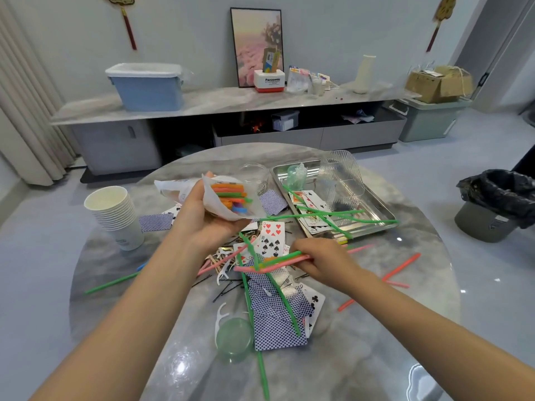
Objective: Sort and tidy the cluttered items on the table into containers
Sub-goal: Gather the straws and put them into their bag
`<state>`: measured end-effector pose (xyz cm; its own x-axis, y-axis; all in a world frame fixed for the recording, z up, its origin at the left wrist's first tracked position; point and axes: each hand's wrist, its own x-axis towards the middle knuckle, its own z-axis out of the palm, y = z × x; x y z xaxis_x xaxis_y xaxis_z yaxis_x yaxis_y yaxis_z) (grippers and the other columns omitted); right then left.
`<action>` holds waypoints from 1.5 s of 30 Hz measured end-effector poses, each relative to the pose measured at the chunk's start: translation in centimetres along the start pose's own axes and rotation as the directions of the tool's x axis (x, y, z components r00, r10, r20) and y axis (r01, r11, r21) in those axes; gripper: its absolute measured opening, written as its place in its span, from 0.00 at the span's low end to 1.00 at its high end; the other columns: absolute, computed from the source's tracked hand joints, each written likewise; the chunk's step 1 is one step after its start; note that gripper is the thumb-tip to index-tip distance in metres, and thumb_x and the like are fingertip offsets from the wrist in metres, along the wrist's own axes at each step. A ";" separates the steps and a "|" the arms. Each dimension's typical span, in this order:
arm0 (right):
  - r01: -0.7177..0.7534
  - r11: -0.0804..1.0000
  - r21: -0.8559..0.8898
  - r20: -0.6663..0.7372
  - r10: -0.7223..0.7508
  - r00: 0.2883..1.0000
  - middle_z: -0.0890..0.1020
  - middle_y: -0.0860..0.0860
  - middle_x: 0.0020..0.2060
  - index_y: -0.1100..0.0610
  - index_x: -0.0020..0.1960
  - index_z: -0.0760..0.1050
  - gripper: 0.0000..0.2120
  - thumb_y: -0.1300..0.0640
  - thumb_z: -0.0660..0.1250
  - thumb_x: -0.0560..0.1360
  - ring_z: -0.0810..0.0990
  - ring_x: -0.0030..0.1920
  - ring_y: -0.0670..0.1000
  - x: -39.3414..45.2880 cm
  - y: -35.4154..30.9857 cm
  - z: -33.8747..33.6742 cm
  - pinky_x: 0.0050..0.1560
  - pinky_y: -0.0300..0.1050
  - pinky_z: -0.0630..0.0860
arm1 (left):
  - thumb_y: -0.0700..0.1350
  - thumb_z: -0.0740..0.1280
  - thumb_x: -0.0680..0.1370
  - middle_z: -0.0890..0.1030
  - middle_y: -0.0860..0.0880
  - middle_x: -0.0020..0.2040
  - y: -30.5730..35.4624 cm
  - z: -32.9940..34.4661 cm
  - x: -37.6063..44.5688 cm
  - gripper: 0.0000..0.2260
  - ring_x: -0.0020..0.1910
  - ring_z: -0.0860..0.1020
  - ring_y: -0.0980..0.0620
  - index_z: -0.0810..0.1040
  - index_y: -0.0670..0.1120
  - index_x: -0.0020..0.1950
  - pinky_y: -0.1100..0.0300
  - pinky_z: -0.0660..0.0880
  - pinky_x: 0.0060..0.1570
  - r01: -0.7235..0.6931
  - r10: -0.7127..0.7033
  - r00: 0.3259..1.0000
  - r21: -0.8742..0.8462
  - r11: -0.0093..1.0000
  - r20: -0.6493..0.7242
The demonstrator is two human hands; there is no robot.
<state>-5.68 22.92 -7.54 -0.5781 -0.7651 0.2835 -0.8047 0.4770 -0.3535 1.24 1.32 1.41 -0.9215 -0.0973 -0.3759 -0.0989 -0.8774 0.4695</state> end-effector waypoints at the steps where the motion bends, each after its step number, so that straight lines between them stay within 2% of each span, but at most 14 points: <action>1: -0.018 0.998 0.053 -0.021 0.019 1.000 0.79 0.50 0.32 0.58 0.42 0.77 0.07 0.53 0.67 0.71 0.77 0.34 0.52 -0.1 -0.4 -0.1 0.33 0.45 0.71 | 0.54 0.66 0.77 0.78 0.38 0.56 0.0 0.0 0.0 0.22 0.55 0.77 0.40 0.72 0.41 0.64 0.37 0.78 0.46 0.003 -0.003 1.000 0.000 1.000 0.004; 4: -0.093 0.990 0.106 -0.084 0.102 0.991 0.73 0.41 0.28 0.56 0.42 0.78 0.04 0.55 0.70 0.73 0.71 0.28 0.40 0.2 -0.9 -1.4 0.29 0.34 0.64 | 0.54 0.66 0.76 0.78 0.39 0.53 0.0 0.0 0.0 0.20 0.53 0.78 0.41 0.74 0.40 0.61 0.36 0.77 0.46 0.011 -0.011 1.000 0.001 1.000 0.021; 6: -0.126 0.991 -0.035 -0.100 0.122 0.987 0.77 0.44 0.29 0.55 0.43 0.78 0.05 0.53 0.71 0.73 0.72 0.28 0.43 0.4 -0.6 -2.1 0.28 0.40 0.62 | 0.54 0.66 0.76 0.79 0.39 0.54 -0.1 0.0 0.1 0.20 0.54 0.77 0.41 0.74 0.41 0.60 0.33 0.75 0.47 0.005 -0.005 1.000 0.016 1.000 0.004; 8: -0.069 0.963 -0.260 -0.164 0.027 0.986 0.79 0.48 0.28 0.53 0.40 0.77 0.06 0.52 0.71 0.70 0.77 0.27 0.51 0.8 -0.2 -3.0 0.25 0.37 0.56 | 0.54 0.67 0.75 0.78 0.39 0.59 -0.2 0.0 0.1 0.23 0.58 0.76 0.41 0.73 0.41 0.65 0.35 0.75 0.52 0.010 -0.010 1.000 0.002 1.000 0.002; 10: 0.006 0.868 -0.497 -0.036 -0.027 0.999 0.80 0.48 0.32 0.51 0.43 0.76 0.04 0.51 0.67 0.70 0.81 0.32 0.52 1.1 -0.1 -3.6 0.27 0.38 0.58 | 0.53 0.67 0.75 0.76 0.38 0.63 -0.2 -0.1 0.2 0.26 0.61 0.75 0.40 0.71 0.41 0.68 0.38 0.74 0.55 0.026 -0.025 1.000 -0.029 0.999 0.016; 12: 0.017 0.802 -0.597 0.195 0.124 0.973 0.82 0.49 0.44 0.49 0.51 0.76 0.07 0.52 0.61 0.77 0.81 0.47 0.53 1.1 -0.5 -4.8 0.36 0.42 0.64 | 0.53 0.67 0.75 0.76 0.38 0.63 -0.1 -0.1 0.2 0.25 0.60 0.76 0.40 0.71 0.41 0.67 0.38 0.76 0.52 0.016 -0.016 1.000 -0.030 0.999 0.013; 14: 0.018 0.744 -0.668 0.335 0.279 0.900 0.81 0.50 0.49 0.49 0.53 0.77 0.08 0.53 0.60 0.78 0.79 0.52 0.54 1.2 -1.1 -6.0 0.40 0.42 0.64 | 0.53 0.67 0.76 0.76 0.38 0.62 0.0 -0.1 0.3 0.24 0.59 0.76 0.39 0.72 0.40 0.66 0.35 0.75 0.50 0.005 -0.004 1.000 -0.022 1.000 0.010; 19: -0.045 0.661 -0.749 0.390 0.495 0.776 0.80 0.50 0.55 0.47 0.58 0.78 0.11 0.54 0.64 0.76 0.78 0.56 0.53 1.3 -2.2 -7.8 0.48 0.43 0.70 | 0.53 0.67 0.76 0.76 0.38 0.63 -0.3 -0.2 0.4 0.25 0.61 0.75 0.39 0.71 0.39 0.66 0.38 0.71 0.59 0.022 -0.021 0.999 -0.026 0.999 0.027; 22: -0.085 0.669 -0.738 0.350 0.488 0.799 0.81 0.49 0.53 0.48 0.55 0.78 0.09 0.52 0.64 0.76 0.79 0.55 0.53 1.1 -2.4 -9.4 0.45 0.42 0.68 | 0.53 0.67 0.76 0.75 0.38 0.64 -0.6 -0.1 0.3 0.24 0.62 0.75 0.39 0.71 0.40 0.66 0.38 0.70 0.59 0.017 -0.016 1.000 -0.025 1.000 0.023; 27: -0.222 0.793 -0.567 0.233 0.413 0.881 0.80 0.50 0.48 0.48 0.42 0.70 0.07 0.49 0.60 0.78 0.78 0.51 0.54 0.6 -1.9 -9.8 0.41 0.43 0.66 | 0.52 0.67 0.76 0.75 0.38 0.64 -1.0 0.1 0.0 0.22 0.61 0.75 0.39 0.72 0.40 0.65 0.38 0.71 0.58 0.019 -0.019 1.000 -0.014 1.000 0.019; 32: -0.279 0.853 -0.441 0.229 0.408 0.884 0.81 0.52 0.48 0.52 0.50 0.76 0.08 0.52 0.60 0.77 0.78 0.51 0.55 0.3 -0.5 -7.0 0.43 0.45 0.70 | 0.53 0.66 0.76 0.75 0.38 0.63 -1.0 -0.1 -0.2 0.23 0.60 0.75 0.39 0.72 0.40 0.65 0.38 0.73 0.56 0.011 -0.011 1.000 0.008 1.000 0.017; 37: -0.518 0.855 -0.034 -0.133 0.510 0.850 0.82 0.54 0.40 0.53 0.49 0.79 0.08 0.57 0.60 0.78 0.79 0.42 0.57 1.2 0.2 -7.9 0.37 0.45 0.69 | 0.53 0.65 0.76 0.77 0.38 0.58 -0.6 -0.3 -0.5 0.20 0.55 0.77 0.40 0.73 0.40 0.62 0.39 0.75 0.53 -0.018 0.018 1.000 -0.004 1.000 0.002; 41: -0.396 0.779 0.486 -0.388 0.599 0.701 0.68 0.44 0.20 0.53 0.44 0.79 0.11 0.53 0.60 0.79 0.64 0.21 0.43 2.5 -0.5 -10.0 0.21 0.35 0.59 | 0.51 0.65 0.76 0.76 0.38 0.60 -1.0 -0.4 -0.5 0.20 0.57 0.76 0.38 0.72 0.41 0.64 0.37 0.76 0.50 -0.008 0.008 1.000 0.000 1.000 -0.015; 45: -0.173 0.588 0.790 -0.346 0.661 0.666 0.64 0.44 0.22 0.54 0.43 0.77 0.13 0.49 0.59 0.80 0.60 0.22 0.45 3.3 -1.1 -10.7 0.23 0.38 0.59 | 0.53 0.64 0.77 0.75 0.37 0.62 -1.4 -0.4 -0.3 0.22 0.58 0.74 0.38 0.72 0.40 0.65 0.35 0.76 0.46 0.025 -0.025 1.000 -0.013 1.000 -0.009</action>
<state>-8.12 24.51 3.28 -0.9636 -0.0446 0.2638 -0.2664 0.0709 -0.9612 1.77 2.39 0.52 -0.9155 -0.0793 -0.3945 -0.1171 -0.8855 0.4497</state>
